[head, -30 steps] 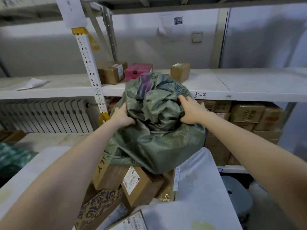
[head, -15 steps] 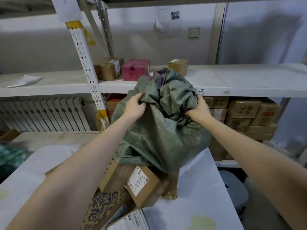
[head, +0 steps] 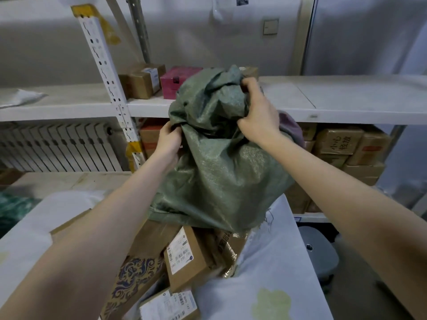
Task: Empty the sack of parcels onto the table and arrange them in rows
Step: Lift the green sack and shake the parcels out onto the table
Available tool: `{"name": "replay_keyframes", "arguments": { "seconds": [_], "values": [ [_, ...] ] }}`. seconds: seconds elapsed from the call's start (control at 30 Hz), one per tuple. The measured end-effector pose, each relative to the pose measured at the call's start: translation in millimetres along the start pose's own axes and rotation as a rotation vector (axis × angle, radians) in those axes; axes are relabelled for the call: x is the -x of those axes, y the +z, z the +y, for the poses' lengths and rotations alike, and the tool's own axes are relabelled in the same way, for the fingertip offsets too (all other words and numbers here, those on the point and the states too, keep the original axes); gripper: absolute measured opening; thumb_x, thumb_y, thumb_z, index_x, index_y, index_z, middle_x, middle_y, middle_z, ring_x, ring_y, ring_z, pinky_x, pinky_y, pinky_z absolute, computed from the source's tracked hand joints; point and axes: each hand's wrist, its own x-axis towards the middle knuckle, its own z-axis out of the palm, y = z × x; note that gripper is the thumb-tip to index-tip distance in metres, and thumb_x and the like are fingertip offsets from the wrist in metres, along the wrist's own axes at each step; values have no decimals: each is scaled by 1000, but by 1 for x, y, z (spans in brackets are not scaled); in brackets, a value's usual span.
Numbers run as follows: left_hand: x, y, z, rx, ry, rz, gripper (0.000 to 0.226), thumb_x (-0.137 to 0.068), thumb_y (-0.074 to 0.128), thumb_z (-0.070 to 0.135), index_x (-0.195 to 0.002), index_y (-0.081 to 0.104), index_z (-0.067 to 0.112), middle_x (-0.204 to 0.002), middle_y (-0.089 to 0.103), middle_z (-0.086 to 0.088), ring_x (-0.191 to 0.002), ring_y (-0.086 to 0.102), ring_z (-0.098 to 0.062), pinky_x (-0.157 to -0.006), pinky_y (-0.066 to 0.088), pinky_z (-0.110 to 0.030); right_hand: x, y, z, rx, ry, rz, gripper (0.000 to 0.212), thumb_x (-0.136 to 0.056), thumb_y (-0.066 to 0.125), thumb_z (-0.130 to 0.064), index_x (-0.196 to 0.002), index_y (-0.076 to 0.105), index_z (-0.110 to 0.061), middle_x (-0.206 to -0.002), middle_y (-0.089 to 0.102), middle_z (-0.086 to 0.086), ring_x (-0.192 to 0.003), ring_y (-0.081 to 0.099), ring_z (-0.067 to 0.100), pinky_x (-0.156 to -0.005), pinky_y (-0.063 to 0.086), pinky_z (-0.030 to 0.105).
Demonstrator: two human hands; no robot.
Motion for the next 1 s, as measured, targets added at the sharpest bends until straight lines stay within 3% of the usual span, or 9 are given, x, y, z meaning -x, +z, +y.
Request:
{"name": "replay_keyframes", "arguments": {
  "seconds": [0.07, 0.17, 0.3, 0.37, 0.47, 0.63, 0.77, 0.9, 1.0],
  "values": [
    [-2, -7, -9, -72, -19, 16, 22, -100, 43, 12, -119, 53, 16, -104, 66, -8, -95, 63, -24, -89, 54, -41, 1, 12, 1, 147, -31, -87, 68, -73, 61, -1, -132, 38, -27, -126, 57, 4, -104, 60, 33, -74, 49, 39],
    [-5, -13, -19, -408, 0, -35, 38, -88, 51, 18, -126, 55, 20, -120, 64, -9, -112, 59, -29, -100, 47, -48, 8, 26, 9, 421, -106, -236, 70, -75, 65, -5, -135, 35, -23, -124, 53, 9, -104, 58, 34, -71, 35, 35],
    [-2, -12, -22, -814, 47, -89, 39, -85, 57, 8, -124, 57, 13, -127, 59, -10, -122, 52, -29, -100, 43, -34, 2, 19, 11, 669, -144, -333, 59, -83, 60, -6, -133, 35, -24, -113, 56, 11, -99, 59, 34, -65, 31, 36],
    [-2, -12, -26, -900, 4, -136, 51, -83, 65, 9, -132, 51, 11, -133, 55, -11, -126, 49, -29, -99, 43, -33, -4, 13, 9, 721, -116, -384, 57, -85, 55, -3, -133, 36, -26, -107, 58, 10, -91, 60, 33, -59, 30, 35],
    [2, -8, -30, -967, -80, -243, 75, -82, 68, 12, -148, 32, 18, -142, 47, -12, -129, 46, -29, -101, 41, -33, -5, 5, 10, 729, -92, -458, 60, -87, 51, -2, -138, 34, -30, -109, 61, 9, -91, 61, 33, -55, 31, 33],
    [8, 5, -28, -932, 2, -200, 50, -88, 56, 4, -137, 49, 13, -132, 57, -11, -124, 51, -29, -92, 42, -29, -9, -13, 3, 670, -28, -626, 65, -89, 46, -8, -147, 29, -35, -137, 51, 9, -115, 54, 34, -72, 42, 36],
    [10, 10, -44, -819, -103, -318, 52, -92, 55, 4, -142, 43, 10, -131, 55, -11, -119, 52, -23, -95, 42, -28, 8, 2, 15, 533, 103, -624, 72, -84, 58, -16, -147, 23, -23, -120, 55, 11, -98, 57, 31, -71, 44, 37],
    [8, 11, -63, -1046, -148, -401, 47, -90, 61, 17, -136, 49, 16, -137, 53, -10, -124, 50, -28, -104, 42, -37, 31, 18, 48, 490, 306, -677, 85, -84, 65, -23, -146, 8, -17, -128, 44, 18, -108, 54, 36, -75, 43, 41],
    [8, 15, -61, -1042, -93, -293, 50, -92, 61, 19, -139, 44, 12, -140, 49, -11, -126, 48, -29, -96, 42, -34, 35, 19, 64, 371, 303, -634, 62, -85, 58, -14, -135, 21, -15, -93, 54, 7, -86, 58, 31, -64, 43, 37]
  ]
}}
